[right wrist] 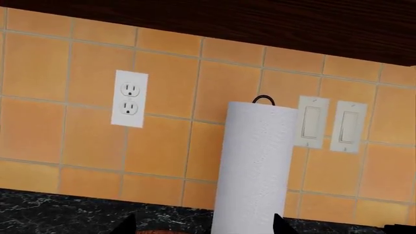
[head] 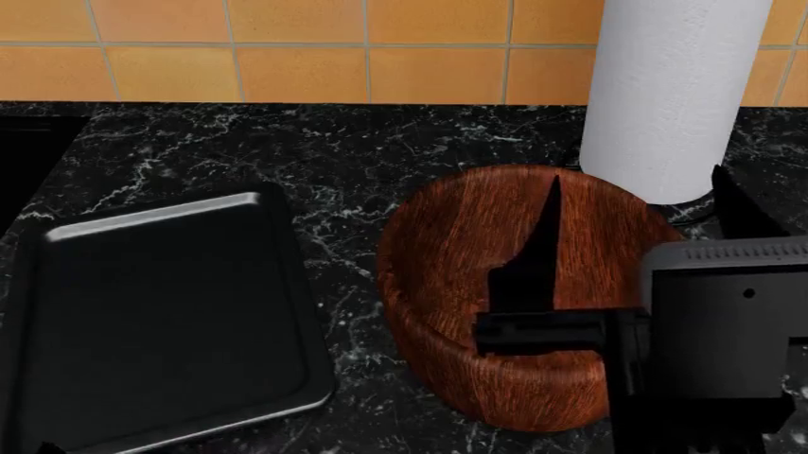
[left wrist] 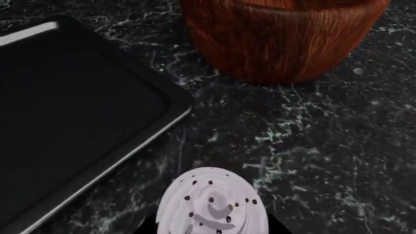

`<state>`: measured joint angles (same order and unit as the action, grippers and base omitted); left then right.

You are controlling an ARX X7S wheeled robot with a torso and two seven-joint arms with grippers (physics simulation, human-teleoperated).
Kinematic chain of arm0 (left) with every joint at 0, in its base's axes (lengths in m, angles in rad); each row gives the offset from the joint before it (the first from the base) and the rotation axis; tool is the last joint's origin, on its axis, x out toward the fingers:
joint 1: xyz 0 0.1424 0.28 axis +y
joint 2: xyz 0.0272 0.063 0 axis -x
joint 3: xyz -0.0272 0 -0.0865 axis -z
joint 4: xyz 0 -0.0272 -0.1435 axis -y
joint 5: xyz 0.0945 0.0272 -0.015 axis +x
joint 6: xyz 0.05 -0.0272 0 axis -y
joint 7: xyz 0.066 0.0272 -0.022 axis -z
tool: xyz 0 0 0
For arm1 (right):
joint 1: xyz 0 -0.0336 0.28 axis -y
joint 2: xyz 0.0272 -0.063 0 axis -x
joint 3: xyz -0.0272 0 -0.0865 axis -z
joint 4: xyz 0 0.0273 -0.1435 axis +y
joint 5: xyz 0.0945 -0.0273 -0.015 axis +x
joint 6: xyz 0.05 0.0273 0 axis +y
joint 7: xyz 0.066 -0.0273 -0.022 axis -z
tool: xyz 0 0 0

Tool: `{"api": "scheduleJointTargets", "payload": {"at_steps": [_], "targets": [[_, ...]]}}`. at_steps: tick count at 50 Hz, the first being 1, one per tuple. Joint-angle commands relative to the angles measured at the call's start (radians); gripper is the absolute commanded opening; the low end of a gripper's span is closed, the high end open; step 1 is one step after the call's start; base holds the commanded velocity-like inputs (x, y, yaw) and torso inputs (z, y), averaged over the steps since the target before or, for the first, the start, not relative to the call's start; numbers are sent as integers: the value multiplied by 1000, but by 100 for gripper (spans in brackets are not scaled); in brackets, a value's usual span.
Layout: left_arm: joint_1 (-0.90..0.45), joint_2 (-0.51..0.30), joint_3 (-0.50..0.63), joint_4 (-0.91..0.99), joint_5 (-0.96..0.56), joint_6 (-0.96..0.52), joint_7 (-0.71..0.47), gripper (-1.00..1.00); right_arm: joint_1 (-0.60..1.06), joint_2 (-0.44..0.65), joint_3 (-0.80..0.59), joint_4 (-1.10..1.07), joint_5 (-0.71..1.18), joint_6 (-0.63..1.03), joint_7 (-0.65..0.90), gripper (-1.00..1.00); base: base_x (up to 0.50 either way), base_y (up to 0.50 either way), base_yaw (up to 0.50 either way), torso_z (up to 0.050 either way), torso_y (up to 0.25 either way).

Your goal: Move the fresh-baked cupcake off the tray onto the counter, and place the bowl used for mixing into the sink.

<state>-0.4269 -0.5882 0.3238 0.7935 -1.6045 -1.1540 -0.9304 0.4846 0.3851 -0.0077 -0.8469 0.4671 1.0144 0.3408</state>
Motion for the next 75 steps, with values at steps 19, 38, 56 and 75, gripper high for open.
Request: {"api": "scheduleJointTargets", "payload": {"at_steps": [19,38,56,75], "targets": [[-93,-25,34,14,-144,19,-174,100,-6,8,15,-17,24,5,10,100,1,0,-1,0,0],[-517,-61,145,213,-625,239,-599,100,-1,13,30,-51,54,32,25,100,0,0,0,0,0],[-999,-412,-18,241,-815,458,-617,100,9,19,25,-56,62,33,35,100,0,0,0,0,0],[-568,238,-1469,254,-480,-417,-124,100,39,27,46,-112,107,104,71,100,0,0,0,0,0]]}}
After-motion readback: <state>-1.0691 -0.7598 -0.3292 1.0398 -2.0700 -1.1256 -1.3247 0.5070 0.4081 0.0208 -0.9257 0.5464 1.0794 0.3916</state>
